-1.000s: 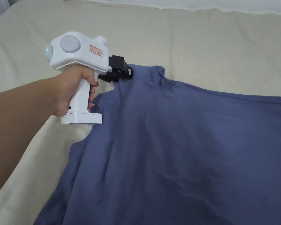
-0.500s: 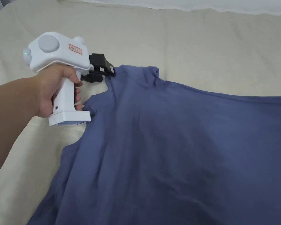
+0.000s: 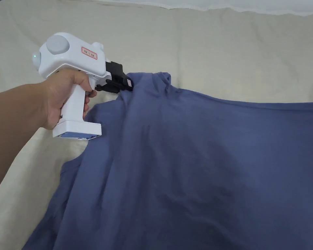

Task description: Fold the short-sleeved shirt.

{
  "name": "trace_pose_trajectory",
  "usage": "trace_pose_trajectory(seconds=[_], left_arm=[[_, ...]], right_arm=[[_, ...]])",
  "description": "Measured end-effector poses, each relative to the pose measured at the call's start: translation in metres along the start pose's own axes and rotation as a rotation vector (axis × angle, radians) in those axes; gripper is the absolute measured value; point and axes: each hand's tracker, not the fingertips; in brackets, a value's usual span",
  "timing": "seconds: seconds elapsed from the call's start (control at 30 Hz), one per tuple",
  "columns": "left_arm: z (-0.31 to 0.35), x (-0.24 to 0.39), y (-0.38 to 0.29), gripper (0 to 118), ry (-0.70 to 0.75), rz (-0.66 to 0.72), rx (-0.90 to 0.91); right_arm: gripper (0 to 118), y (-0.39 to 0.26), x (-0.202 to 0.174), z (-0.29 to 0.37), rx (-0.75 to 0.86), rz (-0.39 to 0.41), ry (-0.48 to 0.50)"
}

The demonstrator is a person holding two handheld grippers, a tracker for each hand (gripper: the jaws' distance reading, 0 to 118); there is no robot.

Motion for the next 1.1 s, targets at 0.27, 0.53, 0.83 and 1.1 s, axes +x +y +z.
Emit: trace_pose_trajectory(seconds=[0.27, 0.53, 0.83, 1.1], left_arm=[[0.034, 0.0, -0.01, 8, -0.111, 0.028, 0.086], [0.11, 0.02, -0.035, 8, -0.142, 0.004, 0.156], [0.24, 0.063, -0.085, 8, -0.147, -0.108, 0.247], [0.367, 0.13, -0.11, 8, -0.148, -0.246, 0.308]], right_arm=[[5, -0.001, 0.002, 0.009, 0.037, -0.05, 0.023], [5, 0.005, -0.007, 0.053, 0.104, -0.095, 0.08], [5, 0.011, -0.028, 0.147, 0.175, -0.078, 0.119], [5, 0.036, -0.055, 0.255, 0.275, -0.04, 0.15]])
